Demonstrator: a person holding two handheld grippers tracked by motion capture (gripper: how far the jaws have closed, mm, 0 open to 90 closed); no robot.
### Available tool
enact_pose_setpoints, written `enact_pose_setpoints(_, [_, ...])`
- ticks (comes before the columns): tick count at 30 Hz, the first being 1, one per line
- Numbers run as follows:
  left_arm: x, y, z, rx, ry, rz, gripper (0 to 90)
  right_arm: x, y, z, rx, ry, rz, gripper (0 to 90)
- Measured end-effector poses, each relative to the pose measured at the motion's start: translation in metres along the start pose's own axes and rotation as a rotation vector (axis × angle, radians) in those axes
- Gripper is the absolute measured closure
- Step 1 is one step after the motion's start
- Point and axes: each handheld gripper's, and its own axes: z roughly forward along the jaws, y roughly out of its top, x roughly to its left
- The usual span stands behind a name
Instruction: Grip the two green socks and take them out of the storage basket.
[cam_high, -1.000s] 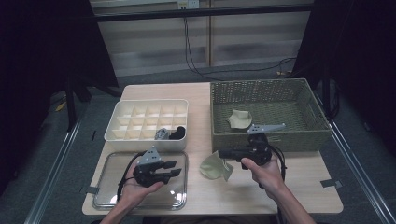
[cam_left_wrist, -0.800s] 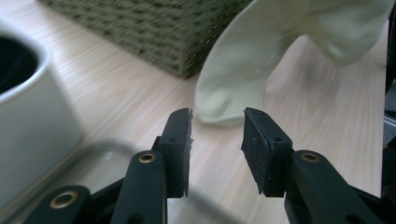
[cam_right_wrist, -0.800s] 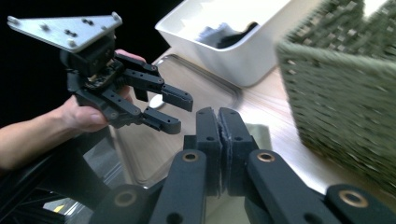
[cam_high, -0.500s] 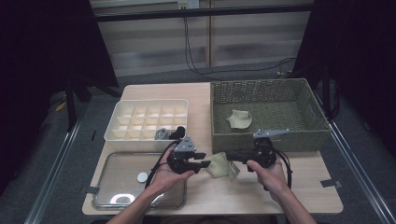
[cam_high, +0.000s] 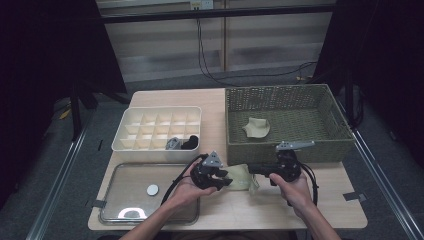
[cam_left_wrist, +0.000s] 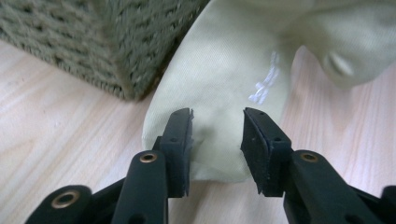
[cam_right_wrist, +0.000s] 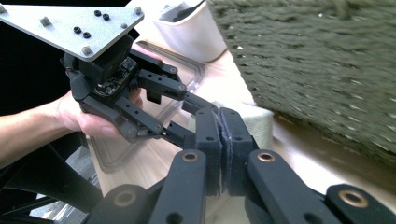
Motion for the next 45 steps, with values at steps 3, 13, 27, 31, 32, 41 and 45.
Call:
enact_pose_setpoints(3, [0.002,-0.005,0.001,0.027,-0.005,0.008,65.0,-0.005,-0.003,-0.004,0.001,-0.020,0.007,88.3])
enact_pose_setpoints(13, [-0.011,-0.018,-0.013,0.058,-0.024,0.031,63.9,-0.020,-0.014,-0.012,0.029,-0.089,0.010,88.1])
enact_pose_setpoints(27, [-0.014,-0.019,-0.021,0.043,-0.027,0.017,60.6,-0.027,-0.023,-0.024,0.041,-0.151,0.010,82.1])
enact_pose_setpoints(31, [-0.010,-0.019,-0.027,0.074,-0.024,0.047,61.0,-0.025,-0.031,-0.020,0.074,-0.151,0.006,83.9])
enact_pose_setpoints(32, [-0.011,-0.021,-0.025,0.049,-0.026,0.027,61.3,-0.025,-0.033,-0.017,0.087,-0.149,0.001,84.1])
enact_pose_setpoints(41, [-0.013,-0.024,-0.021,0.066,-0.026,0.038,55.7,-0.027,-0.038,0.011,0.151,-0.162,-0.013,85.5])
enact_pose_setpoints(45, [-0.015,-0.026,-0.022,0.064,-0.025,0.043,54.4,-0.027,-0.041,0.012,0.166,-0.199,-0.033,84.6])
